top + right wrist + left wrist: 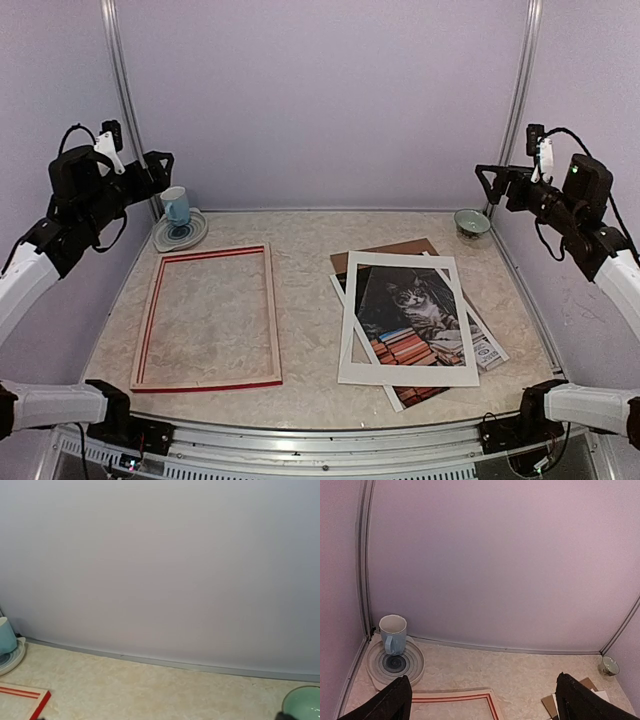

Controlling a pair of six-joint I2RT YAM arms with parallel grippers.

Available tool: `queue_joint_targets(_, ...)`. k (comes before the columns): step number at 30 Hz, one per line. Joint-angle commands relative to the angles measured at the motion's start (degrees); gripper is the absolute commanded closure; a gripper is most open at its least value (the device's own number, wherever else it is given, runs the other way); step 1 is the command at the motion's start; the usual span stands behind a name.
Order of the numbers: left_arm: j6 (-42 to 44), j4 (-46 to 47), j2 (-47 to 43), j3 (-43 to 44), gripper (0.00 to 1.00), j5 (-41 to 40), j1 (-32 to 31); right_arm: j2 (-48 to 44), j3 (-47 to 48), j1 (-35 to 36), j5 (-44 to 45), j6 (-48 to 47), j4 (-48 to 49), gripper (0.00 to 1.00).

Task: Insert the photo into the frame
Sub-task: Adjust the frame body at the center of the board.

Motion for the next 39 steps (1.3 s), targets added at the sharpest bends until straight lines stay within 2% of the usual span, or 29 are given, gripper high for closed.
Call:
queue_joint_targets(1, -0.94, -1.44, 1.09, 1.20, 0.01, 0.58, 0.92, -0.26, 0.31, 0.93, 1.08, 0.97, 0.96, 0.01)
queue_joint_targets(6, -0.89, 0.42, 1.36, -1.39, 0.01, -0.23, 1.74, 2.61, 0.41, 1.07, -0.96, 3.51, 1.68, 0.01)
queue_joint_targets(8, -1.05, -0.12, 1.85, -1.91, 0.01, -2.60, 1.62, 5.12, -0.41, 1.06, -0.53, 7.62, 2.81, 0.01)
queue_joint_targets(13, -3.08, -2.02, 4.86, -3.18, 0.01, -8.90, 1.07, 15.70, -0.03, 2.45, -12.06, 14.32, 8.50, 0.01)
queue_joint_targets(15, -5.04, -2.13, 5.60, -4.28, 0.01, -9.95, 0.93, 19.34, 1.41, 6.14, -8.68, 13.67, 8.30, 0.01)
queue_joint_targets(19, -9.65, -1.65, 6.69, -7.40, 0.01, -12.29, -2.05, 29.25, 8.02, 13.18, -6.35, 12.58, 4.22, 0.01)
queue_joint_targets(23, -13.06, -2.38, 8.27, -9.05, 0.01, -16.59, -4.91, 38.19, 13.11, 18.66, -6.54, 13.61, 4.79, 0.01)
queue_joint_targets(30, -22.40, -7.08, 8.67, -11.94, 0.01, -20.26, -1.13, 50.40, 24.89, 26.96, -5.41, 13.04, 1.69, 0.01)
queue_joint_targets(39, -30.61, -4.53, 14.77, -20.32, 0.01, -13.52, 3.84, 63.68, 39.31, 34.85, -3.06, 12.50, -4.38, 0.01)
